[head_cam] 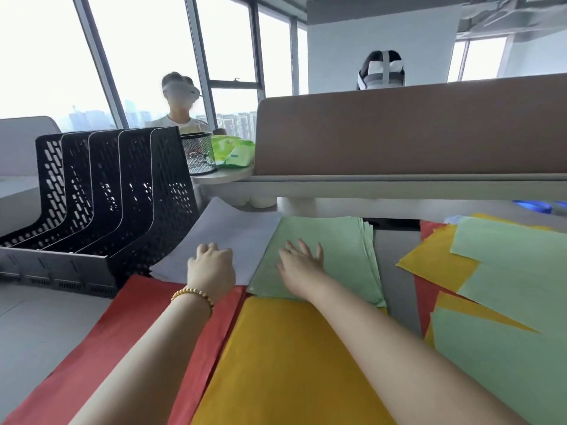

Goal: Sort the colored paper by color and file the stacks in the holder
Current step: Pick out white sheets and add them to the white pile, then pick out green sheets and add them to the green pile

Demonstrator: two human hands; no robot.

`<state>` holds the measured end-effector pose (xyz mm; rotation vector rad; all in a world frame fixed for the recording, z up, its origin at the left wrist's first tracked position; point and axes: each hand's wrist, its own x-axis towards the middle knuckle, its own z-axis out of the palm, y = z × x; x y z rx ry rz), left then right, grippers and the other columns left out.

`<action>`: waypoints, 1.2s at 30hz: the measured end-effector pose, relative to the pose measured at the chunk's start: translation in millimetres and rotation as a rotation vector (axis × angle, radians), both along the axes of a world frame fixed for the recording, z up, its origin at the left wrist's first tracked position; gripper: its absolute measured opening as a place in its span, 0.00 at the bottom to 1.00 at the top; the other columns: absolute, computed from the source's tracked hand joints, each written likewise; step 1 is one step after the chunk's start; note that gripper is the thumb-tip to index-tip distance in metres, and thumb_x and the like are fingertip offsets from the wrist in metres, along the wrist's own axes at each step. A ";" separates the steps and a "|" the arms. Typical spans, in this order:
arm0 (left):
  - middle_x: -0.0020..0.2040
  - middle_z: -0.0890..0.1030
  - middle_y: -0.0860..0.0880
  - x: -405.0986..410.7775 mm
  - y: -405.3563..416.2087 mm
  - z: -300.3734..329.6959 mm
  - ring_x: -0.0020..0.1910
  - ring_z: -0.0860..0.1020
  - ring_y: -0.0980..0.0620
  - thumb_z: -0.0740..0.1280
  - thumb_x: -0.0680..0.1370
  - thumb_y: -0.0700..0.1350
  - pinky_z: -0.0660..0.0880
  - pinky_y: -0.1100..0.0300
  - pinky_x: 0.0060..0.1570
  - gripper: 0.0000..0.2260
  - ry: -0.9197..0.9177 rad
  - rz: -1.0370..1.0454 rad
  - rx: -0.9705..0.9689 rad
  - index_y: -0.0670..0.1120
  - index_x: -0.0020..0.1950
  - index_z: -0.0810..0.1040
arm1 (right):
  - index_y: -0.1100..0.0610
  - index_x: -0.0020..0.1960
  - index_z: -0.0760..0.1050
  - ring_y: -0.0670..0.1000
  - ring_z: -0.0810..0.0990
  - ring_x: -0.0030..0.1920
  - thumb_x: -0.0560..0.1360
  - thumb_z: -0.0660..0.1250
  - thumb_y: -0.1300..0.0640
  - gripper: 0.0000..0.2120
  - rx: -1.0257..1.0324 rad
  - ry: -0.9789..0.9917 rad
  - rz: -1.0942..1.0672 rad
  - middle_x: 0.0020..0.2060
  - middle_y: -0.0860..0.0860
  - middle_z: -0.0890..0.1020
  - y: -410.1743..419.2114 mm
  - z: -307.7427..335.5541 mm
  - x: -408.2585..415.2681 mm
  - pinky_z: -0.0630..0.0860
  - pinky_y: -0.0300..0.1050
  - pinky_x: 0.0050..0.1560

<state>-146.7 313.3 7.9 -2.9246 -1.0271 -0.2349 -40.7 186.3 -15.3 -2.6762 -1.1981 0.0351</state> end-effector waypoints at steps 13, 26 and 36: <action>0.65 0.72 0.45 44.3 -218.8 -17.8 0.65 0.68 0.45 0.59 0.79 0.44 0.69 0.53 0.61 0.15 -0.169 -0.443 -0.316 0.46 0.66 0.71 | 0.53 0.71 0.64 0.54 0.49 0.76 0.82 0.50 0.56 0.19 0.072 0.029 -0.357 0.75 0.52 0.57 -245.8 -13.3 12.4 0.44 0.58 0.74; 0.49 0.80 0.45 70.9 -276.8 -29.6 0.43 0.75 0.50 0.66 0.76 0.53 0.70 0.62 0.42 0.16 -0.182 -0.317 -0.695 0.42 0.55 0.78 | 0.53 0.71 0.66 0.49 0.63 0.72 0.73 0.66 0.41 0.31 0.205 0.189 -0.305 0.72 0.49 0.65 -356.5 -18.8 14.0 0.60 0.47 0.72; 0.39 0.80 0.45 65.0 -271.4 -30.4 0.34 0.76 0.49 0.55 0.82 0.51 0.73 0.59 0.35 0.15 -0.637 -0.065 -1.278 0.43 0.47 0.75 | 0.49 0.56 0.74 0.55 0.65 0.66 0.69 0.66 0.36 0.22 -0.100 0.162 -0.384 0.62 0.53 0.71 -343.6 8.3 24.7 0.63 0.48 0.62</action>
